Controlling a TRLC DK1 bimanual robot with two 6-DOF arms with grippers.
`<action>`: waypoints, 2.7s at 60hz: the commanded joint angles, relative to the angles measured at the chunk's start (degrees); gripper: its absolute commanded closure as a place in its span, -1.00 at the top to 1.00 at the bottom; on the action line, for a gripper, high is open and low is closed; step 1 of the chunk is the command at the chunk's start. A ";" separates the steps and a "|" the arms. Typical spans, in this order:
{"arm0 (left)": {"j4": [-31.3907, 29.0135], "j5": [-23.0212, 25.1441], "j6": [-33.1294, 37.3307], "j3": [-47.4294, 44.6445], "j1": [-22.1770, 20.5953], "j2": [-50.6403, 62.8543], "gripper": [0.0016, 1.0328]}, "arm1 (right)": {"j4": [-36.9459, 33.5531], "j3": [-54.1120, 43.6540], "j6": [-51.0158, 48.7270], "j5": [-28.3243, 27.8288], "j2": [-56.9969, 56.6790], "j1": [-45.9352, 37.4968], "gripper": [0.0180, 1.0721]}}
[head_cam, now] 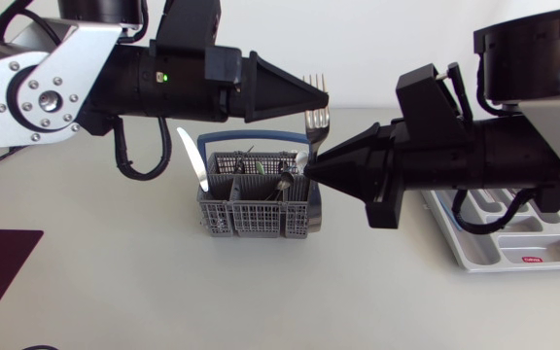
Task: Sort the cutlery from the basket into the organizer compartments.
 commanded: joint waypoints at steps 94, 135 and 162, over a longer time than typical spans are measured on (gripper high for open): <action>-16.44 -31.97 38.46 -8.34 19.42 -7.21 0.62 | 8.57 1.71 -13.08 24.92 18.11 -44.95 -0.89; -16.26 -36.62 41.18 -13.87 21.71 -9.85 0.62 | 18.77 23.59 -13.61 40.21 53.97 -53.38 -0.88; -16.61 -37.06 42.06 -16.78 22.32 -11.17 0.62 | 14.64 30.10 -11.67 42.59 63.55 -53.12 -0.79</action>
